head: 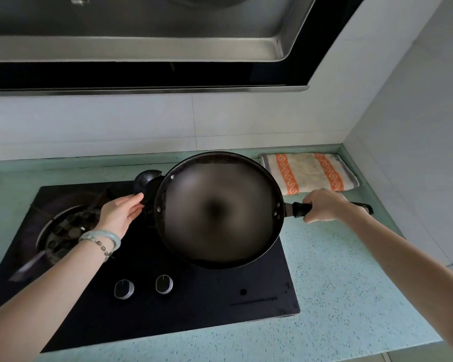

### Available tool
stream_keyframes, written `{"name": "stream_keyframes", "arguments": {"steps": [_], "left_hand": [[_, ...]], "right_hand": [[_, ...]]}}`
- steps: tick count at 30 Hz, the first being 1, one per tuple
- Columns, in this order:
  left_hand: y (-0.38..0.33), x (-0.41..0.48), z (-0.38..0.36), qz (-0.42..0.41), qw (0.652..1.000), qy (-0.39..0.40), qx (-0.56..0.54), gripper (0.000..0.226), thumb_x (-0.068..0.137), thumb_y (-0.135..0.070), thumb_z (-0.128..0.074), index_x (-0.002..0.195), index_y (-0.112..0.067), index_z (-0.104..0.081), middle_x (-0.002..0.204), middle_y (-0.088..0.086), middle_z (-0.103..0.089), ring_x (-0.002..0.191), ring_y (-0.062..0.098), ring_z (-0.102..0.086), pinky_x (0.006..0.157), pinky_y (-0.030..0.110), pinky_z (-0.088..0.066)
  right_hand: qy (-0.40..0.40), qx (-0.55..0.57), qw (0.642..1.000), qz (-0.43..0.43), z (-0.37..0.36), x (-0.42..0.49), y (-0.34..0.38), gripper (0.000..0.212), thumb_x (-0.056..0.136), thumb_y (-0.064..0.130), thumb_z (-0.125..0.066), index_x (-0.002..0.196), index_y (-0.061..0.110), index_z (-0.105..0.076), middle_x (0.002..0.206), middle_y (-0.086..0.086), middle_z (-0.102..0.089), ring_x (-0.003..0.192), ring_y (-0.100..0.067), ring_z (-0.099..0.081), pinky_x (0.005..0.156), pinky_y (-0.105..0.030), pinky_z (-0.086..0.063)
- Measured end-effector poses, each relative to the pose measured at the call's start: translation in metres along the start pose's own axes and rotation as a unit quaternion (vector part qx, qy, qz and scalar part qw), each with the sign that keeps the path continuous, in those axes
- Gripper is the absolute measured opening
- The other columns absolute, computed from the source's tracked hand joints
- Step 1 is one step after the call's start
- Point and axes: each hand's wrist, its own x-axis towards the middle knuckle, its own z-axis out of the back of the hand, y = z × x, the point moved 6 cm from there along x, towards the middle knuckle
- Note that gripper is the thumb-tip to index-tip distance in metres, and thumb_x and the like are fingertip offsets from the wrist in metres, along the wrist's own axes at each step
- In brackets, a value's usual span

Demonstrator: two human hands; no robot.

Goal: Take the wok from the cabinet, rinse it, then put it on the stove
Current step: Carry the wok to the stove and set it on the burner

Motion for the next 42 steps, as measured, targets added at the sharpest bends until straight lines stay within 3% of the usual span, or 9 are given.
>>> {"name": "stream_keyframes", "arguments": {"steps": [11, 18, 22, 25, 28, 30, 34, 38, 42], "left_hand": [[-0.003, 0.003, -0.005, -0.013, 1.000, 0.009, 0.013, 0.037, 0.084, -0.009, -0.069, 0.117, 0.003, -0.060, 0.106, 0.016, -0.065, 0.103, 0.025, -0.063, 0.097, 0.033, -0.048], [-0.001, 0.001, -0.006, -0.003, 1.000, 0.005, -0.001, 0.031, 0.083, -0.008, -0.069, 0.113, 0.000, -0.062, 0.110, 0.015, -0.066, 0.105, 0.024, -0.063, 0.099, 0.034, -0.047], [-0.002, 0.002, -0.006, -0.006, 1.000, 0.008, 0.003, 0.024, 0.083, -0.009, -0.069, 0.106, -0.004, -0.064, 0.110, 0.014, -0.066, 0.104, 0.023, -0.064, 0.099, 0.033, -0.047], [-0.001, 0.005, -0.007, -0.005, 1.000, 0.018, 0.024, 0.036, 0.085, -0.013, -0.068, 0.119, -0.001, -0.059, 0.121, 0.018, -0.062, 0.110, 0.024, -0.061, 0.099, 0.033, -0.046], [0.001, 0.007, -0.008, -0.011, 0.989, 0.007, 0.148, 0.061, 0.087, -0.031, -0.066, 0.135, 0.001, -0.045, 0.134, 0.016, -0.052, 0.122, 0.025, -0.051, 0.107, 0.039, -0.039], [-0.004, 0.000, -0.006, -0.054, 0.972, -0.035, 0.227, 0.074, 0.086, -0.042, -0.063, 0.142, -0.005, -0.033, 0.143, 0.011, -0.039, 0.130, 0.025, -0.041, 0.107, 0.037, -0.033], [-0.033, -0.044, -0.025, -0.253, 0.927, -0.070, 0.268, 0.061, 0.087, -0.037, -0.060, 0.139, -0.014, -0.037, 0.142, 0.007, -0.032, 0.132, 0.024, -0.035, 0.106, 0.036, -0.032], [-0.046, -0.119, -0.093, -0.395, 0.890, 0.083, 0.211, 0.043, 0.091, -0.012, -0.058, 0.132, -0.006, -0.044, 0.135, 0.003, -0.040, 0.129, 0.018, -0.041, 0.108, 0.029, -0.034], [-0.014, -0.195, -0.166, -0.342, 0.878, 0.294, 0.161, 0.025, 0.093, -0.010, -0.054, 0.118, -0.010, -0.059, 0.120, -0.007, -0.062, 0.116, 0.003, -0.055, 0.094, 0.015, -0.042]], "right_hand": [[0.005, -0.006, 1.000, -0.016, -0.004, 0.010, -0.005, 0.012, 0.064, 0.032, -0.071, 0.066, 0.026, -0.060, 0.055, 0.010, -0.055, 0.053, -0.006, -0.051, 0.048, -0.020, -0.036], [-0.039, -0.033, 0.998, -0.020, -0.001, 0.007, -0.005, 0.015, 0.066, 0.033, -0.068, 0.062, 0.029, -0.054, 0.056, 0.011, -0.053, 0.054, -0.005, -0.050, 0.048, -0.020, -0.031], [-0.025, -0.029, 0.999, -0.021, -0.002, 0.008, -0.004, 0.015, 0.067, 0.031, -0.069, 0.063, 0.029, -0.054, 0.057, 0.010, -0.054, 0.055, -0.006, -0.051, 0.049, -0.020, -0.035], [-0.022, -0.035, 0.999, -0.020, -0.003, 0.006, -0.001, 0.011, 0.070, 0.030, -0.068, 0.069, 0.028, -0.057, 0.061, 0.008, -0.056, 0.059, -0.009, -0.054, 0.051, -0.022, -0.041], [-0.047, -0.047, 0.998, -0.003, -0.001, 0.003, 0.003, 0.015, 0.073, 0.030, -0.069, 0.085, 0.027, -0.061, 0.071, 0.009, -0.058, 0.074, -0.013, -0.057, 0.078, -0.033, -0.052], [-0.081, -0.055, 0.995, 0.011, 0.001, -0.002, 0.002, 0.035, 0.073, 0.038, -0.074, 0.104, 0.028, -0.061, 0.091, 0.007, -0.060, 0.095, -0.017, -0.054, 0.099, -0.040, -0.041], [-0.131, 0.004, 0.991, 0.020, 0.007, -0.022, -0.001, 0.069, 0.068, 0.043, -0.080, 0.130, 0.030, -0.051, 0.132, -0.001, -0.048, 0.128, -0.027, -0.036, 0.110, -0.050, -0.023], [-0.176, 0.062, 0.982, -0.011, 0.013, -0.049, -0.012, 0.072, 0.068, 0.040, -0.082, 0.132, 0.033, -0.050, 0.142, -0.001, -0.042, 0.134, -0.026, -0.028, 0.112, -0.049, -0.019], [-0.193, 0.084, 0.976, -0.056, 0.013, -0.077, -0.036, 0.072, 0.069, 0.038, -0.081, 0.133, 0.032, -0.049, 0.145, -0.003, -0.039, 0.133, -0.026, -0.027, 0.111, -0.047, -0.024]]}}
